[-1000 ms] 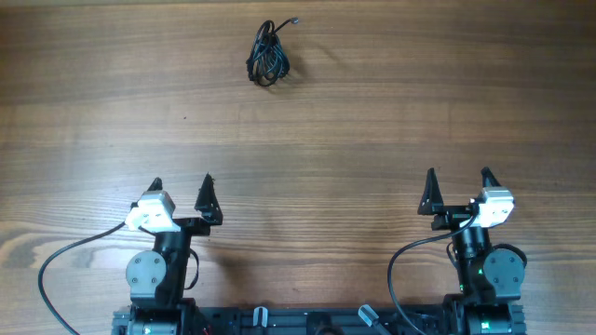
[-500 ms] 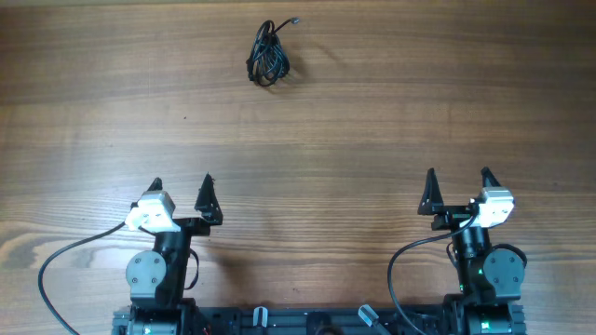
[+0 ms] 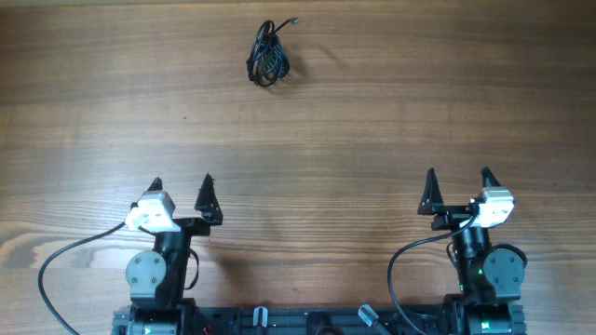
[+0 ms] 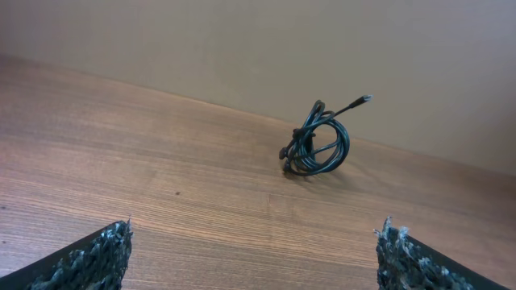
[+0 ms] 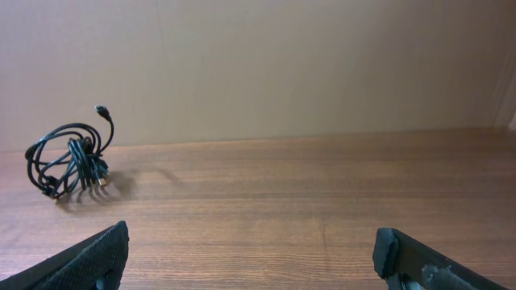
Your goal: Untangle cables
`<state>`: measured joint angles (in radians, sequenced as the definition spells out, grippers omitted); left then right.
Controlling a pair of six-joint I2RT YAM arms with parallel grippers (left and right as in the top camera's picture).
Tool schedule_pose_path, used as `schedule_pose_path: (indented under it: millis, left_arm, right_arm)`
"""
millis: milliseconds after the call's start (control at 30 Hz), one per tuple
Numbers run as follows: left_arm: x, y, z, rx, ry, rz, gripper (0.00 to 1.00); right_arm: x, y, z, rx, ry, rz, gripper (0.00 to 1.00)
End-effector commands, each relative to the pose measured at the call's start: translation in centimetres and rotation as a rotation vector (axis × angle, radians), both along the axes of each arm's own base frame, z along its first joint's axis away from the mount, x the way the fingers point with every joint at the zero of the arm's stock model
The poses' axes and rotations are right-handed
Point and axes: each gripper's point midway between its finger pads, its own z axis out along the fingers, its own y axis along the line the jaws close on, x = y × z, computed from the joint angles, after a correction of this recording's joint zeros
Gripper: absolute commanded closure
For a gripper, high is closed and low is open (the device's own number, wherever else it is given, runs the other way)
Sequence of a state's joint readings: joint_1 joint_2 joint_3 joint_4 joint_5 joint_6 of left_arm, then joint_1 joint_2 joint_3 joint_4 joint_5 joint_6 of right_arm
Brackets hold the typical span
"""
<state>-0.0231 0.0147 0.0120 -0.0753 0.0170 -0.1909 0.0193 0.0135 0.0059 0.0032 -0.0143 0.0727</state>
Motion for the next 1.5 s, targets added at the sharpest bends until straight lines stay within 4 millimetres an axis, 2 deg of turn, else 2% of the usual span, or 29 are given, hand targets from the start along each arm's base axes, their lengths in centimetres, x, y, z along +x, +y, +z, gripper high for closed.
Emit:
schedule_pose_path:
  millis: [0, 700, 800, 967, 1067, 1233, 1467]
  left_arm:
    - [0.0, -0.1, -0.2, 0.015, 0.002, -0.011, 0.00]
    - [0.0, -0.1, -0.2, 0.015, 0.001, -0.010, 0.00]
    - [0.1, 0.5, 1.5, 0.015, -0.068, 0.022, 0.00]
    - [-0.2, 0.4, 5.8, 0.011, -0.245, 0.021, 0.00]
    - [-0.6, 0.3, 7.4, 0.010, -0.305, 0.015, 0.00]
    - [-1.1, 0.3, 9.0, 0.011, -0.271, 0.017, 0.00]
    - [-2.3, 0.4, 12.2, 0.013, -0.132, 0.015, 0.00]
  right_arm:
    - [0.0, 0.2, 0.1, -0.018, -0.008, 0.007, 0.00]
    - [0.0, 0.2, 0.1, -0.018, -0.008, 0.007, 0.00]
    - [0.0, 0.2, 0.1, -0.018, -0.008, 0.007, 0.00]
    - [0.0, 0.2, 0.1, -0.018, -0.008, 0.007, 0.00]
    - [0.0, 0.2, 0.1, -0.018, -0.008, 0.007, 0.00]
    - [0.0, 0.2, 0.1, -0.018, -0.008, 0.007, 0.00]
    - [0.0, 0.2, 0.1, -0.018, -0.008, 0.007, 0.00]
